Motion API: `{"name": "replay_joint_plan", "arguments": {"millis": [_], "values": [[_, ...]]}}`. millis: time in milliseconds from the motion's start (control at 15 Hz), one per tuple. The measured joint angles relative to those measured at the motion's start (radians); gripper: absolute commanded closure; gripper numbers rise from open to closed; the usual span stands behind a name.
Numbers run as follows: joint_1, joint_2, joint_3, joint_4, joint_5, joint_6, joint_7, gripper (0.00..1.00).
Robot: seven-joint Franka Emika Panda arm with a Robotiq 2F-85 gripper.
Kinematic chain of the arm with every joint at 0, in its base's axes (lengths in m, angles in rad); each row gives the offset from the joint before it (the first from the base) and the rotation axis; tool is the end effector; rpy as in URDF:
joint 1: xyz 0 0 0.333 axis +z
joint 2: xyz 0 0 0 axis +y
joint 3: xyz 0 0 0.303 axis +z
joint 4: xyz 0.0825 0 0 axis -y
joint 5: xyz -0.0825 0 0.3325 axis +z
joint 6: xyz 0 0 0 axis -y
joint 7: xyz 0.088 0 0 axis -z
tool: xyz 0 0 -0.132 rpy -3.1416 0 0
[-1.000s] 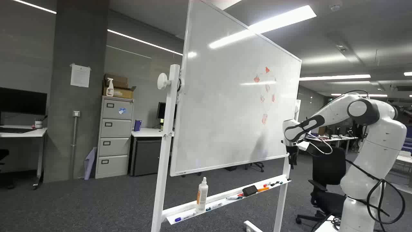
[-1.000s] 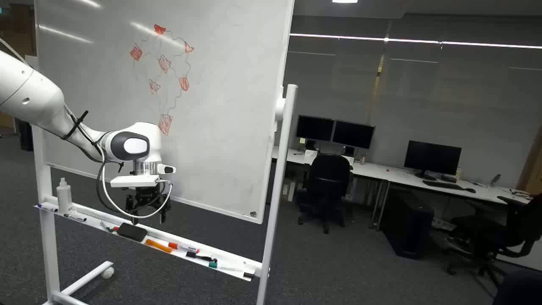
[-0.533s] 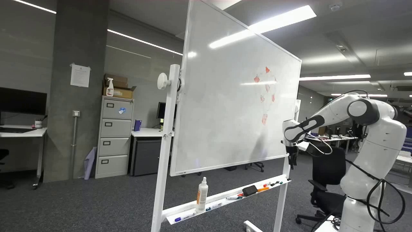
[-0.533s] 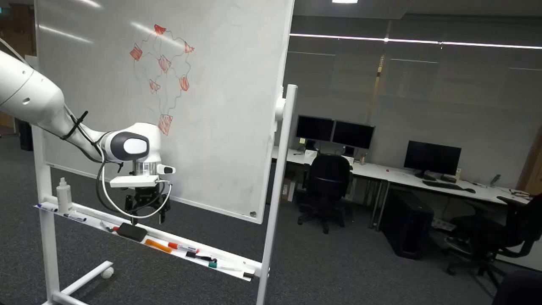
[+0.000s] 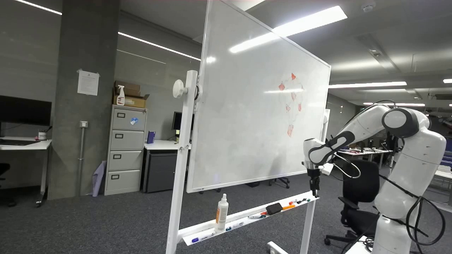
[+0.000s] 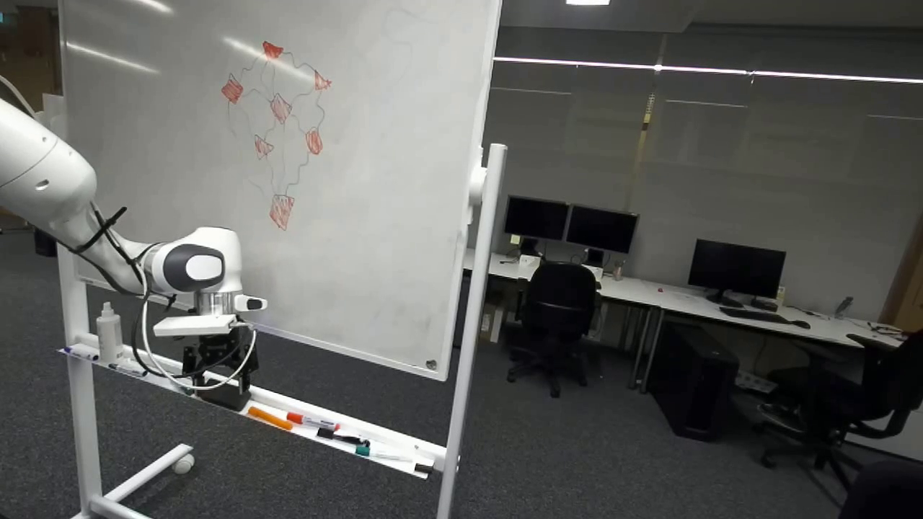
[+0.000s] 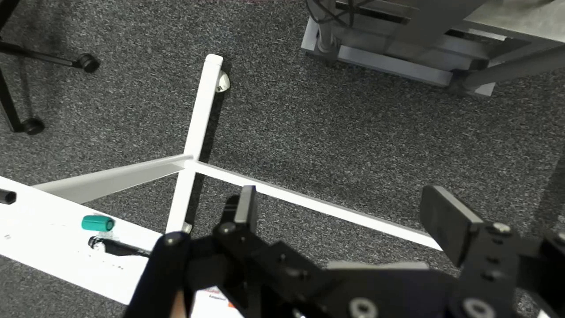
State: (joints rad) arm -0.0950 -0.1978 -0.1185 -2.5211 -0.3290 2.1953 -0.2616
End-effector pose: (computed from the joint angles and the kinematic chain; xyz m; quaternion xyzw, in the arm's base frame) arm 0.3804 -0.1001 0.3383 0.9829 0.1297 -0.0877 0.0971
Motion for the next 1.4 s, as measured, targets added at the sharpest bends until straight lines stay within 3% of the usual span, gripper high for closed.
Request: {"name": "replay_joint_plan", "arguments": {"millis": [333, 733, 1000, 1400], "values": [[0.022, 0.000, 0.017, -0.115, 0.114, 0.119, 0.089, 0.00], [0.038, 0.000, 0.018, -0.215, 0.406, 0.295, 0.148, 0.00], [0.098, 0.002, 0.018, -0.265, 0.673, 0.426, 0.148, 0.00], [0.192, 0.003, 0.010, -0.258, 1.151, 0.533, 0.078, 0.00]]}}
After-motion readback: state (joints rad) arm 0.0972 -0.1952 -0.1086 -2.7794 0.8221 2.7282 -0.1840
